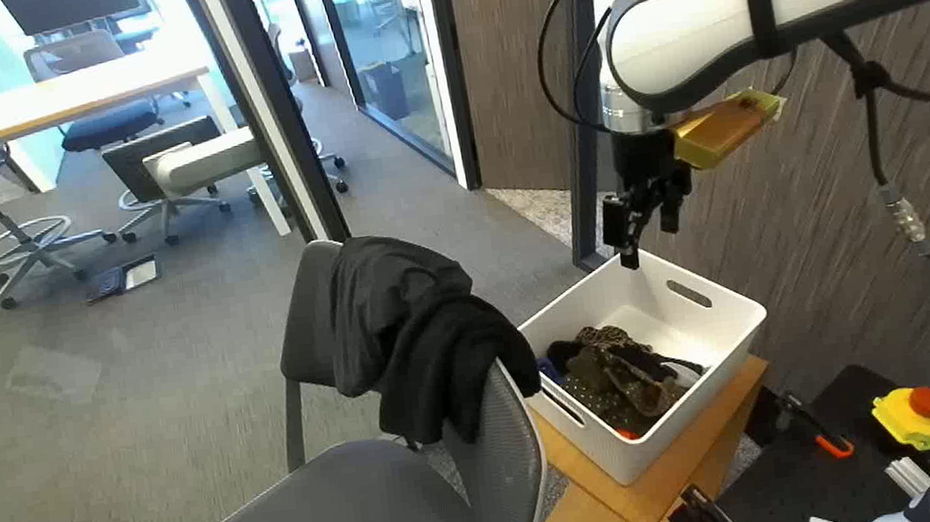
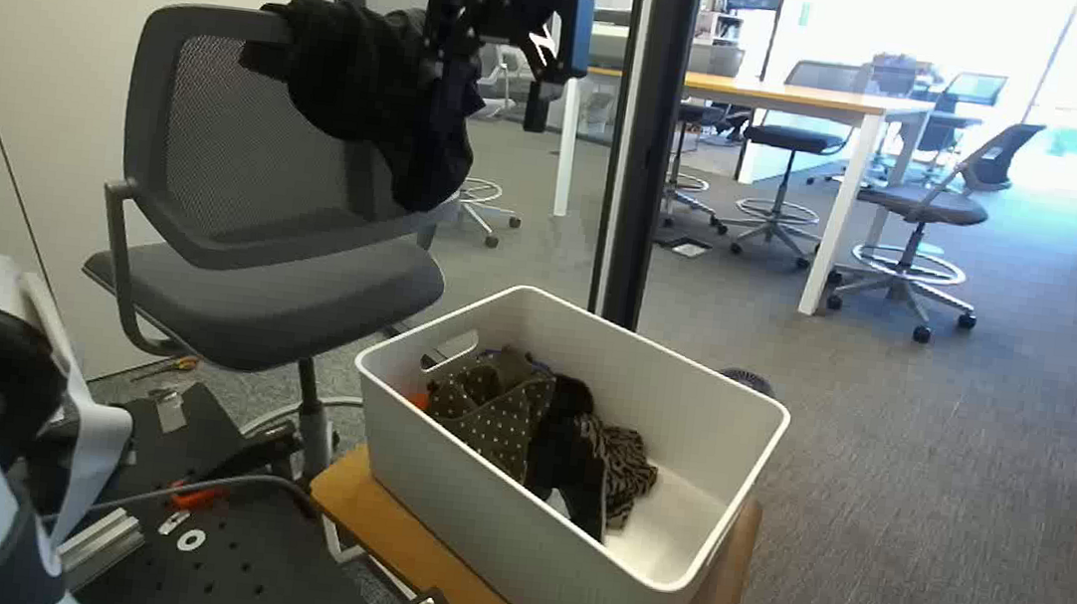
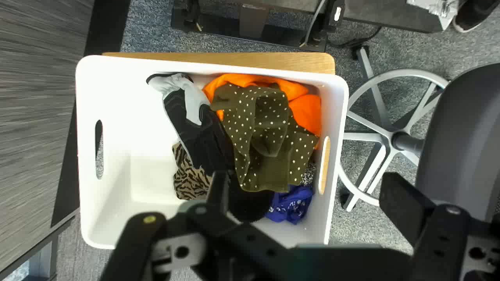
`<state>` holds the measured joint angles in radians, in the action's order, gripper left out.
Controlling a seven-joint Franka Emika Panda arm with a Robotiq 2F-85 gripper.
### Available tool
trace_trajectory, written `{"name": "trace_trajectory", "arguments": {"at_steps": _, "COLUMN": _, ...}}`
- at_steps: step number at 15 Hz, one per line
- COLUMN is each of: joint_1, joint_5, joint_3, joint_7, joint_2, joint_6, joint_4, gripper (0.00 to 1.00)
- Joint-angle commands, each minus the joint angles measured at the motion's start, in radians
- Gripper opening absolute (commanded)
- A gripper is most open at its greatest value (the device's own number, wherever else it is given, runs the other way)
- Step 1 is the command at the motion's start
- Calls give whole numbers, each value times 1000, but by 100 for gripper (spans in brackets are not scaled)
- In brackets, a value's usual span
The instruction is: Put one sock on the backrest of the chair
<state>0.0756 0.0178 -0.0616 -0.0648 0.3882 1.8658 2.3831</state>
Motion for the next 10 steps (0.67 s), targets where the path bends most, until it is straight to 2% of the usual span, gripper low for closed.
{"name": "trace_trajectory", "arguments": {"at_steps": 1, "joint_1": 2, "joint_5": -1, "joint_3": 2, "joint_7": 1, "joint_2": 0, "joint_6": -2, "joint_4": -6, "gripper": 100}}
{"name": "trace_trajectory", "arguments": {"at_steps": 5, "joint_1": 2, "joint_5": 4, "joint_3": 2, "joint_7": 4, "joint_2": -1, "joint_6": 5, "joint_4": -11, "gripper": 100}}
{"name": "trace_trajectory", "arguments": {"at_steps": 10, "joint_1": 5, "joint_5": 13, "joint_3": 8, "joint_7": -17, "joint_2": -58, "joint_6": 103, "joint_4": 47, "gripper": 100}}
